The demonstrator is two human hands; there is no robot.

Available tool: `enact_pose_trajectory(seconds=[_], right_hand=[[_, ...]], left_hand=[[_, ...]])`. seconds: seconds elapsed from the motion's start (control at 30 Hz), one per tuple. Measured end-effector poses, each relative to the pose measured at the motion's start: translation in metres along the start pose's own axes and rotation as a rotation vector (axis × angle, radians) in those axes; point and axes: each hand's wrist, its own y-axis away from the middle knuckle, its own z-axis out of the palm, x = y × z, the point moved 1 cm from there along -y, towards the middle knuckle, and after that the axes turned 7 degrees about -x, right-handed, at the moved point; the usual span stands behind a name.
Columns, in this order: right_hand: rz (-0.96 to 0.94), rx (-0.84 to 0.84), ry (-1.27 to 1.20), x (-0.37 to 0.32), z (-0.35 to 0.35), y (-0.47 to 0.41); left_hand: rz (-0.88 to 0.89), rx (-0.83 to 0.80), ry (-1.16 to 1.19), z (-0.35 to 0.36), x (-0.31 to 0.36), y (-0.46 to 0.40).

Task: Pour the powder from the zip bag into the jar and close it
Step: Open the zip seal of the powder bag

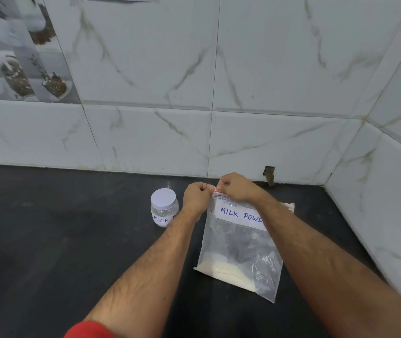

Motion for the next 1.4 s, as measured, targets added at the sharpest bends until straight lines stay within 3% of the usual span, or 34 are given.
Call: enact_pose_trajectory(seconds=[1.4], right_hand=[[0.148, 0.166, 0.096, 0.051, -0.04, 0.075]], left_hand=[[0.005, 0.047, -0.181, -0.03, 0.003, -0.013]])
